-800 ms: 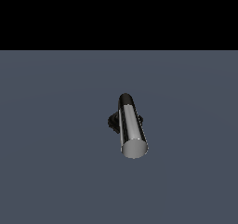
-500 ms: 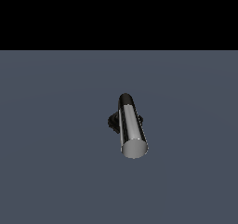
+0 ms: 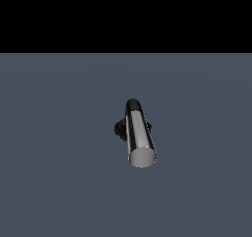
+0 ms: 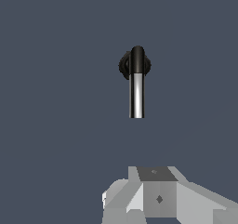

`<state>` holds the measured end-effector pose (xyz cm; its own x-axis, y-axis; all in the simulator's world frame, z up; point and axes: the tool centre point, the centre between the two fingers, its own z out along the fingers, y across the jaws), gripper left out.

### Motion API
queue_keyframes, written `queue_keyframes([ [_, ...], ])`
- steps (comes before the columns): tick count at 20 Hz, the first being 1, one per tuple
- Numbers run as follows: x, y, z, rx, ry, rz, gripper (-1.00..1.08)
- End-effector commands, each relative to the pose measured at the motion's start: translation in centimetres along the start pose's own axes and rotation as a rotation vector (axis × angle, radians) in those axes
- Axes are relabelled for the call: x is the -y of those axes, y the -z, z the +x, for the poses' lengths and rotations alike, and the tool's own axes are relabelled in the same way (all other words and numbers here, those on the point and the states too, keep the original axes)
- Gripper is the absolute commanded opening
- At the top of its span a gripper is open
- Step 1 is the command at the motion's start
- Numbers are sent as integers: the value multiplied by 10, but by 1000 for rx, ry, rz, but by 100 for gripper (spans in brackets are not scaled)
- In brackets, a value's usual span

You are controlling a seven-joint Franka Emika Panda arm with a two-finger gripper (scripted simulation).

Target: Turn on the faucet by rotating a designated handle.

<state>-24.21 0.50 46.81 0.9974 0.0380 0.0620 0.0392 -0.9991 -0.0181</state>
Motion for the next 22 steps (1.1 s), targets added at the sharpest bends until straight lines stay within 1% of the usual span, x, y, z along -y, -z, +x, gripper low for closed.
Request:
queue_keyframes([
  [1,0,-18,0,3,4,-1,-100],
  [14,3,-138,2,24,33,-6,-100],
  [22,4,-204,3,35,48,-9,-100],
])
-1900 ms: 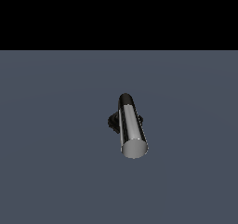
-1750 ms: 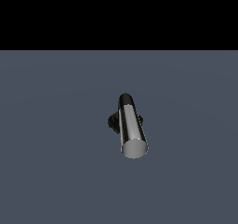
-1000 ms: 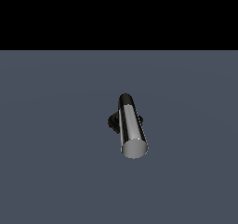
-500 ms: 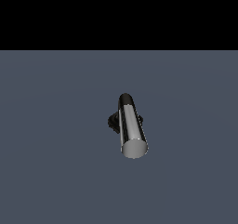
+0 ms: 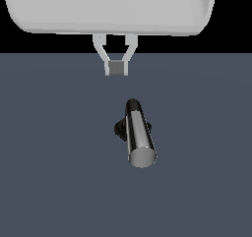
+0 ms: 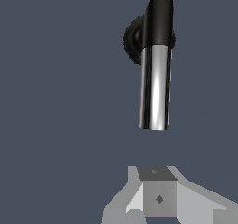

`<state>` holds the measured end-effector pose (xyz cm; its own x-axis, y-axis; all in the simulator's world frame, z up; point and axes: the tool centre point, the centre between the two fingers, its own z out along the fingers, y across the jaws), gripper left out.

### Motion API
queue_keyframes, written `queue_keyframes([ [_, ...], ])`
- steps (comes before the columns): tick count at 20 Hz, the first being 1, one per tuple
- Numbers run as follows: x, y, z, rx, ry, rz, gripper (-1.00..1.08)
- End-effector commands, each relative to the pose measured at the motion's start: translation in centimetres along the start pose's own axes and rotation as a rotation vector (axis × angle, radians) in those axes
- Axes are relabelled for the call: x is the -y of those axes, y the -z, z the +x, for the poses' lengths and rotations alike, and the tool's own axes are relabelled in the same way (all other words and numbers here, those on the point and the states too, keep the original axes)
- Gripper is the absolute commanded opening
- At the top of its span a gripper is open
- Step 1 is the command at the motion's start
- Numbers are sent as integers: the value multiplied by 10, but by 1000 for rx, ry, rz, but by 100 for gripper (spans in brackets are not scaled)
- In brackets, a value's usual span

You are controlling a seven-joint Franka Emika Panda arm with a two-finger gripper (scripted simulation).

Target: Turn on the faucet by rotating a designated handle.

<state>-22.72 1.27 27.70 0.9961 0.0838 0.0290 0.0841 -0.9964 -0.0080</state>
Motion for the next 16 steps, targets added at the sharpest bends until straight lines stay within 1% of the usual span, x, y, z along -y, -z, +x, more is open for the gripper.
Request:
queue_keyframes([
  [1,0,-20,1,3,5,-1,-100],
  [16,2,-123,7,20,29,-5,-100],
])
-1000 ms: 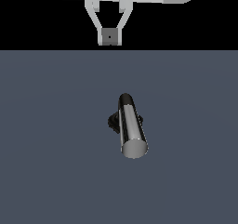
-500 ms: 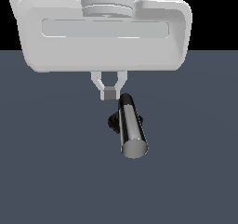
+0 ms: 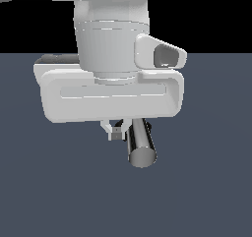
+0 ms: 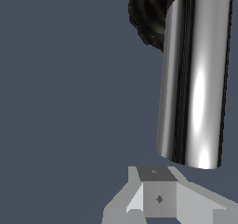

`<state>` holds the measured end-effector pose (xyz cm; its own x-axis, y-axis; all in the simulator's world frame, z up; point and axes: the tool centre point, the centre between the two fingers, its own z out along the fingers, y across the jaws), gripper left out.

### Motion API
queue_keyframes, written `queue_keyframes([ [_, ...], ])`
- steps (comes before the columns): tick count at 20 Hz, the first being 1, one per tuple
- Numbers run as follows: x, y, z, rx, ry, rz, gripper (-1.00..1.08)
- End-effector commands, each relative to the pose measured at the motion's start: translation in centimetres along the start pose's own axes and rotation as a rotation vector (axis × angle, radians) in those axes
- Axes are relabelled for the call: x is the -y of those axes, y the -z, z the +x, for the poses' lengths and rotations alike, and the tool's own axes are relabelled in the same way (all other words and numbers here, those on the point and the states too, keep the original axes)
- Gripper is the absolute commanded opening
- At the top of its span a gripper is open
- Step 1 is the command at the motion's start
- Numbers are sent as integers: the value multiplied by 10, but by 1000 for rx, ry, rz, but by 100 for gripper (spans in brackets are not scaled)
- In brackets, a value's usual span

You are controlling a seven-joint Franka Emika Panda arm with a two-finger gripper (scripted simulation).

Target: Turn on the faucet by rotating a designated handle.

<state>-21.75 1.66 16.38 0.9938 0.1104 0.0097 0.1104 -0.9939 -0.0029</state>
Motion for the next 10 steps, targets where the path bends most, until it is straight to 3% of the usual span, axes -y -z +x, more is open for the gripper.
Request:
queue_keyframes([
  [1,0,-15,1,2,4,-1,-100],
  [10,1,-49,6,7,11,-2,-100],
])
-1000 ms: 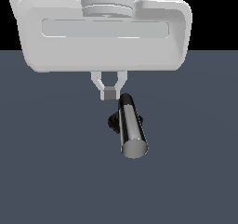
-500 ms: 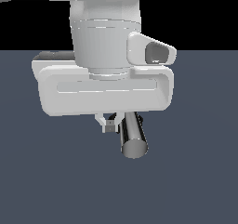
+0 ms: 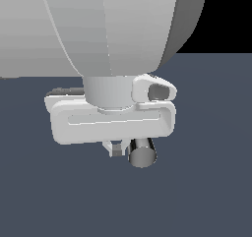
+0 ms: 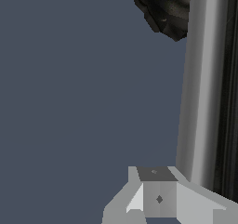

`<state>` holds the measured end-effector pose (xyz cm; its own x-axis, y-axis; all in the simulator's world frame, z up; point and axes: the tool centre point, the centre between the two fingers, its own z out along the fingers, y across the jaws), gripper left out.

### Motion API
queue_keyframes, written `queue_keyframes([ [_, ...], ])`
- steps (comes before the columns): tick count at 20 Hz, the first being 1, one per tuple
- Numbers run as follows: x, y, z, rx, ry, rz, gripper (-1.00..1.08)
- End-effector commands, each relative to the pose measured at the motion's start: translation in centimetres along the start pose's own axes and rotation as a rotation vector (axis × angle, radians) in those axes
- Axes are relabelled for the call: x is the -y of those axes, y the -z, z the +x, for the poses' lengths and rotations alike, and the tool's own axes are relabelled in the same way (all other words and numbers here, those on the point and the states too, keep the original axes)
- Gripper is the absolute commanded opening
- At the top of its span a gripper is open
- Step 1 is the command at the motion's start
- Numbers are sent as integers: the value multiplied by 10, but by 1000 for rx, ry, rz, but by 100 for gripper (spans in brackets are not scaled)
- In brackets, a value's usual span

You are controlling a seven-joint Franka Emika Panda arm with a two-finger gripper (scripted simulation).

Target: Turn on the faucet by rotating a designated handle.

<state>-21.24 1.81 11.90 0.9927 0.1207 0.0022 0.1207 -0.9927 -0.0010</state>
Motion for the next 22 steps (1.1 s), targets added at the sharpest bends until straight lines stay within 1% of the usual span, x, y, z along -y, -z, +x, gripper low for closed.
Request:
queue_keyframes([
  [1,0,-7,1,0,2,0,-100],
  [12,0,-14,2,1,3,-1,-100],
  [22,-44,-15,6,2,3,-1,-100],
])
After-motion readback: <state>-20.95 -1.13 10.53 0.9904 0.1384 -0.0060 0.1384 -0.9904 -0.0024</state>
